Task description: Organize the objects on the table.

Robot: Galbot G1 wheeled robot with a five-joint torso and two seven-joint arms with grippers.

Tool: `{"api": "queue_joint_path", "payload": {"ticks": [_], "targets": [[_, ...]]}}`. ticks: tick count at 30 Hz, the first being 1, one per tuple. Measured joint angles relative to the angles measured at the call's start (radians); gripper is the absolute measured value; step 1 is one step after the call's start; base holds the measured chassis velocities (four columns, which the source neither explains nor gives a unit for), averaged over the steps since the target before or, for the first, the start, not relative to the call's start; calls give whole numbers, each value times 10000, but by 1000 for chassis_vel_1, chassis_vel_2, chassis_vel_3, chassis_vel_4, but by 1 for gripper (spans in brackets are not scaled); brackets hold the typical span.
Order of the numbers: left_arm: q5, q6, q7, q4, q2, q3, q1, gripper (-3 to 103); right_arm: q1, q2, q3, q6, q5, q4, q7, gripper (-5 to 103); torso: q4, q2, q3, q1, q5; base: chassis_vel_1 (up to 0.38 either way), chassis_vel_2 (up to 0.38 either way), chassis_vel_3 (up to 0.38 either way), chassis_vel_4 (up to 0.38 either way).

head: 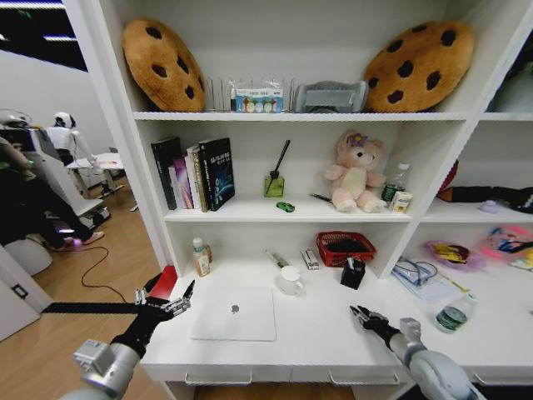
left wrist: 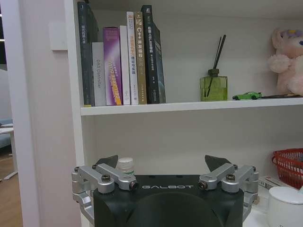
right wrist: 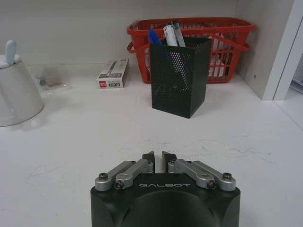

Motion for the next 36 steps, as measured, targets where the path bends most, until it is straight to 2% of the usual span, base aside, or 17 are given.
{"api": "queue_joint_path", "payload": {"ticks": [1, 3, 5, 11, 12, 13, 14, 15, 19, 22, 23, 24, 26, 27, 28, 30, 36], "targets": [[0, 0, 0, 0, 0, 0, 0, 100, 0, 0, 0, 0, 0, 0, 0, 14, 0, 0, 0, 0, 0, 0, 0, 0, 0], [0, 0, 0, 0, 0, 0, 0, 100, -15, 16, 44, 32, -3, -1, 3, 4, 0, 0, 0, 0, 0, 0, 0, 0, 0], [0, 0, 0, 0, 0, 0, 0, 100, -13, 45, 50, 54, -3, 8, 29, 1, 0, 0, 1, 0, 2, 0, 0, 0, 0], [0, 0, 0, 0, -1, 0, 0, 100, -18, 168, 106, 245, 18, 227, 383, -2, 1, 0, 1, 0, 3, 0, 0, 0, 0], [0, 0, 0, 0, 0, 0, 0, 100, -85, 218, 238, 378, 100, 404, 477, 1, 1, 0, 1, 0, 2, 0, 0, 0, 0], [0, 0, 0, 0, 0, 0, 0, 100, -235, 260, 459, 486, 178, 616, 540, 12, 2, 0, 1, 0, 0, 0, 0, 0, 0], [0, 0, 0, 0, 0, 0, 0, 100, -235, 260, 459, 486, 178, 616, 540, 12, 2, 0, 1, 0, 0, 0, 0, 0, 0], [0, 0, 0, 0, 0, 0, 0, 100, -370, 279, 642, 536, 224, 747, 551, 17, 1, -1, 0, 0, 0, 0, 0, 0, 0], [0, 0, 0, 0, 0, 0, 0, 100, -1083, 329, 1259, 546, 456, 1221, 494, 27, 2, -1, 0, 0, 0, 0, 0, 0, 0], [0, 1, 3, 0, -1, 0, 0, 100, -2217, 532, 1767, 779, 462, 1789, -16, 44, -2, 0, 0, 0, 0, 0, 0, 0, 0], [0, 1, 3, 0, -1, 0, 0, 100, -2217, 532, 1767, 779, 462, 1789, -16, 44, -2, 0, 0, 0, 0, 0, 0, 0, 0], [0, 0, 3, 0, 0, 1, 0, 100, -2623, 631, 1925, 858, 407, 1975, -308, 49, -3, 0, 0, -1, -2, 0, 0, 0, 0], [0, 0, 2, 0, 0, 0, 0, 100, -2833, 687, 1987, 887, 366, 2053, -476, 49, -4, 1, -1, -1, -3, 0, 0, 0, 0], [0, 0, 3, 0, -1, 0, 0, 100, -2987, 742, 2015, 905, 271, 2062, -601, 54, -4, 1, -1, -3, -3, 0, 0, 0, 0], [0, 1, 2, 0, 0, 0, 0, 100, -3022, 779, 1997, 915, 144, 1981, -670, 65, 0, 1, -1, -3, 0, 0, 0, 0, 0], [0, 1, 2, 0, -1, 0, 0, 100, -2983, 779, 1948, 900, 87, 1893, -675, 65, 2, 0, 0, -2, 0, 0, 0, 0, 0], [0, 0, 3, 0, 0, 0, 0, 100, -2608, 634, 1685, 700, -22, 1489, -664, 92, 2, 0, 0, -2, 1, 0, 0, 0, 0]]}}
